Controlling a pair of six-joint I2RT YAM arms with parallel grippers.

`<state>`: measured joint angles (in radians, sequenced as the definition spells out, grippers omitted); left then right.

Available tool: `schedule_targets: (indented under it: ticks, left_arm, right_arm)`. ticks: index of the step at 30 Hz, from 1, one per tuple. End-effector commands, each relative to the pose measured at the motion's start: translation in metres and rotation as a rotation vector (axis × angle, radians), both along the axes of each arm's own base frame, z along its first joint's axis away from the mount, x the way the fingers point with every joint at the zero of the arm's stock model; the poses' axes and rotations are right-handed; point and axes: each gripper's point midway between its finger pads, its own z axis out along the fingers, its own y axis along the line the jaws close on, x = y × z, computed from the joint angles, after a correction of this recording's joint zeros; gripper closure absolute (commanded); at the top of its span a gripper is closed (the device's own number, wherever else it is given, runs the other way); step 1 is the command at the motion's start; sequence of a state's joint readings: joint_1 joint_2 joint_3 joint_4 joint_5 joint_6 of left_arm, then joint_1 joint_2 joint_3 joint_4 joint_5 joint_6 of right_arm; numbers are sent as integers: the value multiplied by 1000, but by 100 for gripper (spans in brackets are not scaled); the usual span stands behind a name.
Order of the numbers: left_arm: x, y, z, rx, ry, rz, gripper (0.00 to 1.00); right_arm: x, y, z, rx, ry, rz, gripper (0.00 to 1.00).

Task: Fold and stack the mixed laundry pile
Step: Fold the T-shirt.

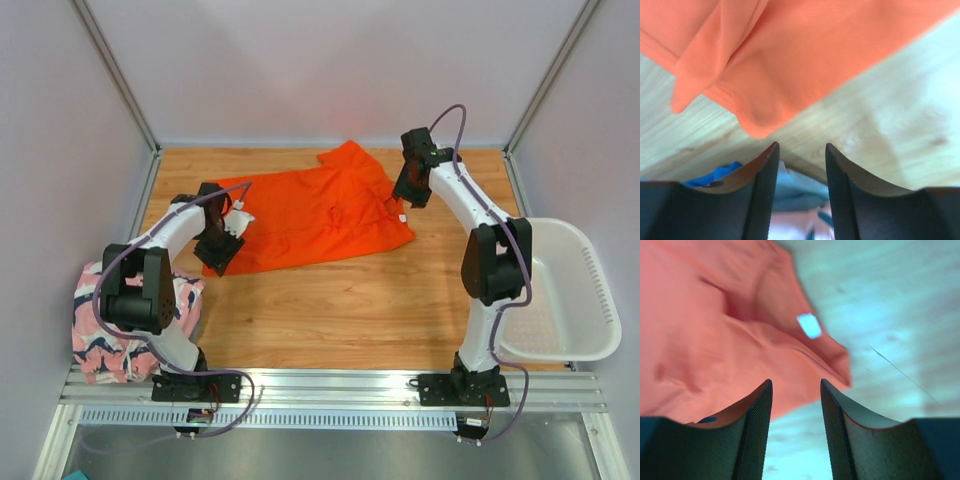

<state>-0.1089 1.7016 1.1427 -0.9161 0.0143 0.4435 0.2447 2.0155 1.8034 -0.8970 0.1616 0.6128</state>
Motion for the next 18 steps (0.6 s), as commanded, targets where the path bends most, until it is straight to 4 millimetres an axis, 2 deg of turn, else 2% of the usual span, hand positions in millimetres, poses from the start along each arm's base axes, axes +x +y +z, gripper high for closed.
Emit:
schedule_targets:
  ticks: [1, 4, 5, 9, 12, 14, 17, 18]
  left_arm:
    - [-2, -25, 32, -122, -45, -120, 48]
    - [-8, -32, 16, -72, -47, -227, 45]
    - [-6, -27, 11, -22, -56, -252, 44]
    - [7, -21, -11, 87, -114, -324, 42]
    - [17, -13, -20, 147, -146, -326, 42]
    - [19, -8, -24, 177, -157, -334, 44]
    - [11, -5, -37, 185, -133, -338, 52]
    - [9, -5, -38, 179, -131, -335, 62]
  right_arm:
    - [-49, -38, -32, -196, 128, -10, 54]
    - [-65, -36, -59, -167, 175, -19, 53]
    - [-67, -34, -64, -156, 178, -17, 53]
    - [-60, -31, -84, -103, 171, -56, 54]
    - [-54, -32, -92, -46, 146, -89, 55]
    - [-56, -35, -98, -31, 152, -108, 58]
    - [-63, -34, -109, -9, 174, -115, 76]
    - [-67, -35, -111, -7, 187, -117, 87]
